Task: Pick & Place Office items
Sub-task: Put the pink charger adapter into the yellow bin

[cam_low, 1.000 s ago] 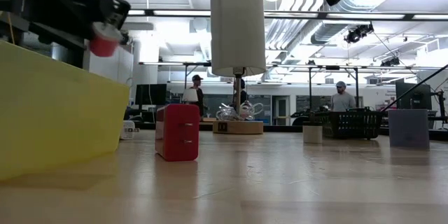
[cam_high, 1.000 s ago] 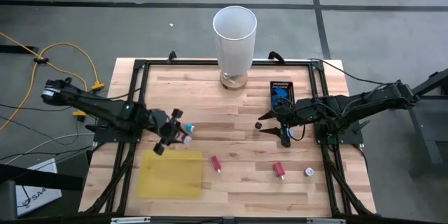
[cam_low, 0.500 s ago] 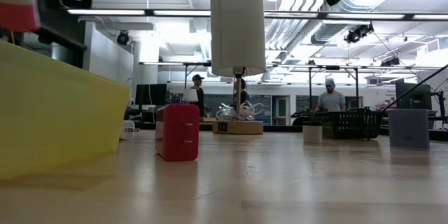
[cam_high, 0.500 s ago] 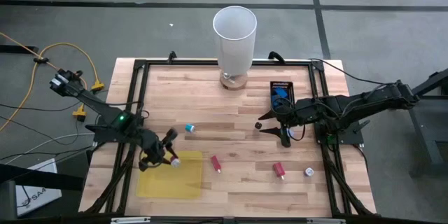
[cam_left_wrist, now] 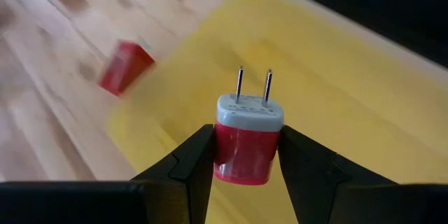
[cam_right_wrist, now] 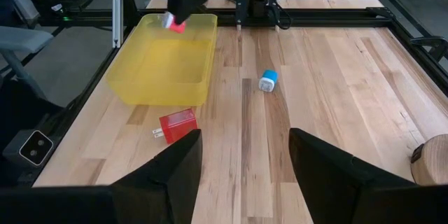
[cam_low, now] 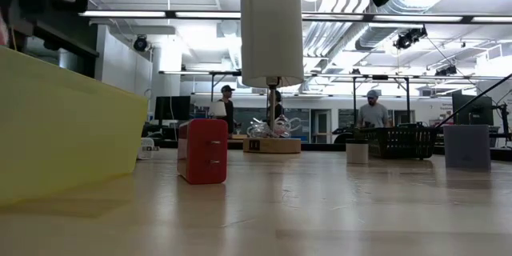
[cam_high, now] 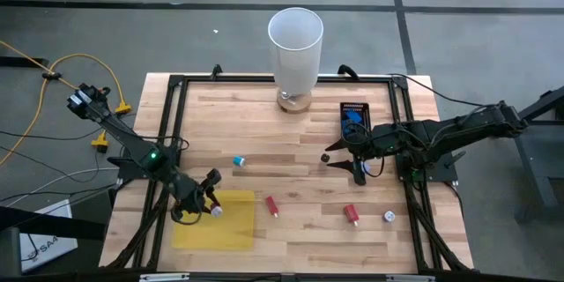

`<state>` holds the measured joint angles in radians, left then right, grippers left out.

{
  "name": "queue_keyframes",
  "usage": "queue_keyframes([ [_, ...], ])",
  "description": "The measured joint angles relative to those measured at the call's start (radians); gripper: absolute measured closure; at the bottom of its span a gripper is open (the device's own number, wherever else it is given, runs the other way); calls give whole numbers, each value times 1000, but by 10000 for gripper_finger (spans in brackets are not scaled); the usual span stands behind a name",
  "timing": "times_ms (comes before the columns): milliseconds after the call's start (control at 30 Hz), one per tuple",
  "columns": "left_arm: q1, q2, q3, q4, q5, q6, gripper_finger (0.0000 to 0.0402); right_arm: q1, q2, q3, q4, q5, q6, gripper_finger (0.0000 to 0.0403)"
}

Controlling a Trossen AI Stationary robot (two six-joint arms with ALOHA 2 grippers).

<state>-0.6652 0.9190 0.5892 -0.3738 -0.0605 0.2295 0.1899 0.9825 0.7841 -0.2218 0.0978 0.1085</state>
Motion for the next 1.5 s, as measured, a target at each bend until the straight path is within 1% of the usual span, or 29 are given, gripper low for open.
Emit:
queue_keyframes([
  [367,-52,226,0,-25,24,-106,260,0,0,0,0,0,0,201],
  [567,-80,309,0,-23,33,-172,260,0,0,0,0,0,0,201],
  [1133,-93,321,0,-22,33,-231,259,0,0,0,0,0,0,201],
  [1333,-93,321,0,-22,32,-231,244,0,0,0,0,0,0,201],
  [1500,-93,321,0,-22,32,-256,241,0,0,0,0,0,0,201],
])
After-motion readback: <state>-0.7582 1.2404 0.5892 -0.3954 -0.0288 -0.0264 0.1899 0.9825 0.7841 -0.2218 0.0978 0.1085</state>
